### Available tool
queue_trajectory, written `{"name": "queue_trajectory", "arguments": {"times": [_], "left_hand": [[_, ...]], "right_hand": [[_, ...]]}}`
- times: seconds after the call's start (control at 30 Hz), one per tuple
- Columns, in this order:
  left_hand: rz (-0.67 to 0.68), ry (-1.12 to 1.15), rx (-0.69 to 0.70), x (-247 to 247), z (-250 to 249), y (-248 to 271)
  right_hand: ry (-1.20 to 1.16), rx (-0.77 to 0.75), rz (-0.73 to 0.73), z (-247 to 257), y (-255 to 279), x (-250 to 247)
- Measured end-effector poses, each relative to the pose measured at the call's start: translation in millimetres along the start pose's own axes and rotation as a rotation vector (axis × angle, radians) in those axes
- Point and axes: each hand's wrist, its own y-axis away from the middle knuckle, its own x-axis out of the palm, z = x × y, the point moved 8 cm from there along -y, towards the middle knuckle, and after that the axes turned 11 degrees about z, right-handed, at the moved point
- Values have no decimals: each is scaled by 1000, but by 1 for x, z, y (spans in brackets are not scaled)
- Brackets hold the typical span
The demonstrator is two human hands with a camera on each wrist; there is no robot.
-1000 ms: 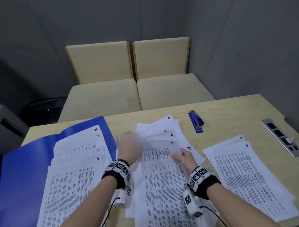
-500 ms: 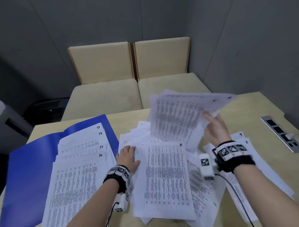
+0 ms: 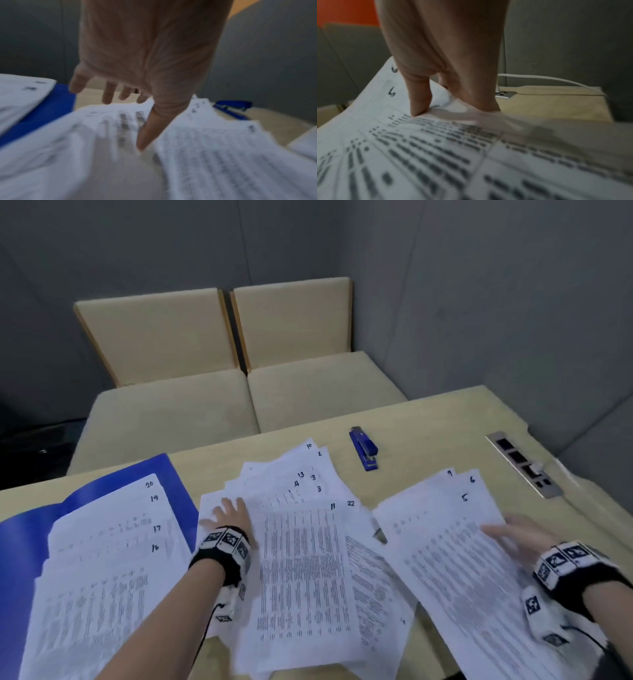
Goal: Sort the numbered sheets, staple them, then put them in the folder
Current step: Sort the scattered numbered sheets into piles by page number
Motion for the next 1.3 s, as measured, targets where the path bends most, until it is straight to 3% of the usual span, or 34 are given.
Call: {"name": "queue_trajectory", "arguments": {"times": [0.07,0.2,0.3,0.37,0.5,0.77,1.03,1.17,1.3], "left_hand": [[-120,37,137,-17,-45,17],[-291,55,612,-29,-170,65],[-218,-5,889,-4,-256,98],[-145,-72,984,18,-296,107],[38,-147,868,45,-321,87],[8,-97,832,27,-308,55],[-29,-178,753,26,-319,45],[-85,-163,744,22,-327,43],[-101,-188,713,19,-337,35]], "right_hand": [[134,88,-22,-18,1,-5],[333,232,-111,-36,-5,-22],[433,271,-139,-39,-15,-25],[461,245,-156,-36,-23,-27],[366,172,-115,-22,-34,-28],[264,40,-151,17,-61,-44],[374,90,-210,20,-88,-41],[420,36,-291,32,-86,-42],[728,-23,-435,57,-75,-33]]}}
